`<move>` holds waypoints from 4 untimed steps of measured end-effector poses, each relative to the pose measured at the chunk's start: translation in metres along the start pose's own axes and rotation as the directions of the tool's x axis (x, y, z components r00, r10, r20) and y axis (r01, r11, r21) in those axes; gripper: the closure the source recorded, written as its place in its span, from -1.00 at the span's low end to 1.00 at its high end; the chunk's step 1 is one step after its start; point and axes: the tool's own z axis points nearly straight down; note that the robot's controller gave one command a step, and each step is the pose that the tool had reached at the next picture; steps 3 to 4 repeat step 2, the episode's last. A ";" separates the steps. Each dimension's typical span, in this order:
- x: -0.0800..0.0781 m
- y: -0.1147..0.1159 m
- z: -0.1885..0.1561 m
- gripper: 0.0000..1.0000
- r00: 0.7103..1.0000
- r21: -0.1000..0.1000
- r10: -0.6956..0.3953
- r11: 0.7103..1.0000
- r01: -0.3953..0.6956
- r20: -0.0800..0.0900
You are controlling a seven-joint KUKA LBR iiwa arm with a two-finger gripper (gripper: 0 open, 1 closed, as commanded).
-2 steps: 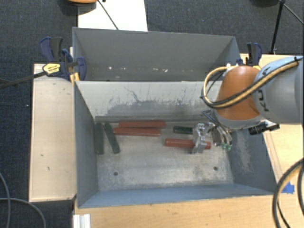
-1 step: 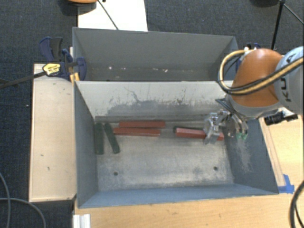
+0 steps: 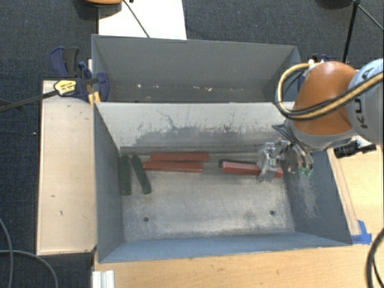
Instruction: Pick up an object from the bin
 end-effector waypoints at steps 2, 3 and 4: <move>0.024 0.031 -0.106 1.00 1.000 0.000 0.031 1.000 -0.031 0.000; 0.024 0.031 -0.106 1.00 1.000 0.000 0.031 1.000 -0.031 0.000; 0.024 0.031 -0.106 1.00 1.000 0.000 0.031 1.000 -0.031 0.000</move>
Offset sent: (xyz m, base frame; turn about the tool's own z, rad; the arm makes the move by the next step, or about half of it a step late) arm -0.0308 0.0526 0.1202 0.0369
